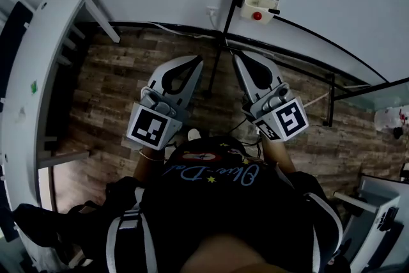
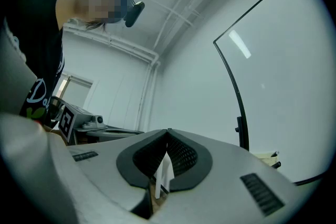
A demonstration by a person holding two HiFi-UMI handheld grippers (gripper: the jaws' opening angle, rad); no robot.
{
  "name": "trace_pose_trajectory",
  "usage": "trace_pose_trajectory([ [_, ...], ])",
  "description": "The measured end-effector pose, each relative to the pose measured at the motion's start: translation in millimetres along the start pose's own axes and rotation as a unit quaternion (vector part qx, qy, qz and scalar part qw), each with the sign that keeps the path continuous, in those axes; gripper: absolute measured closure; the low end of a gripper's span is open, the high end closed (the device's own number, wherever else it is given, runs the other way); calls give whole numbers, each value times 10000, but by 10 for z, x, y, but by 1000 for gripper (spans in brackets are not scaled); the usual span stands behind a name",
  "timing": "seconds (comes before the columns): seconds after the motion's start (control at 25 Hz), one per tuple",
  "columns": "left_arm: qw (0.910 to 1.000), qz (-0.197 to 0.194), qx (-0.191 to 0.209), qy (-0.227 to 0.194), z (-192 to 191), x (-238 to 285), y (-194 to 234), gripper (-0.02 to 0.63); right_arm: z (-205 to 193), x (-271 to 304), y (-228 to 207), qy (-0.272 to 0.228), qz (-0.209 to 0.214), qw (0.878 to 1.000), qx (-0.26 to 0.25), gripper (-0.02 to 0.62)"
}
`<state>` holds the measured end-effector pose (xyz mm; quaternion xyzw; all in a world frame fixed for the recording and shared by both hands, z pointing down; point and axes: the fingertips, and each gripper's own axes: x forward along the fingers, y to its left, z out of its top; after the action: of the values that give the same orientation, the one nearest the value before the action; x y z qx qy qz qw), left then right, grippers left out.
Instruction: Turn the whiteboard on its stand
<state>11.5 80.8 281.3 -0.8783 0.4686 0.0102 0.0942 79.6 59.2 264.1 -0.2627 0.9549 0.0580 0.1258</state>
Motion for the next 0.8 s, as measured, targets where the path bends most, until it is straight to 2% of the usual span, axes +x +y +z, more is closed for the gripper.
trace_pose_trajectory([
  [0.36,9996,-255,83,41,-56,-83,247,581,-101,281,89,36,-146,9999,-23,577],
  [0.8,9991,-390,-126,-90,-112,-143,283,581,-87,316,126,148,-310,9992,-187,577],
])
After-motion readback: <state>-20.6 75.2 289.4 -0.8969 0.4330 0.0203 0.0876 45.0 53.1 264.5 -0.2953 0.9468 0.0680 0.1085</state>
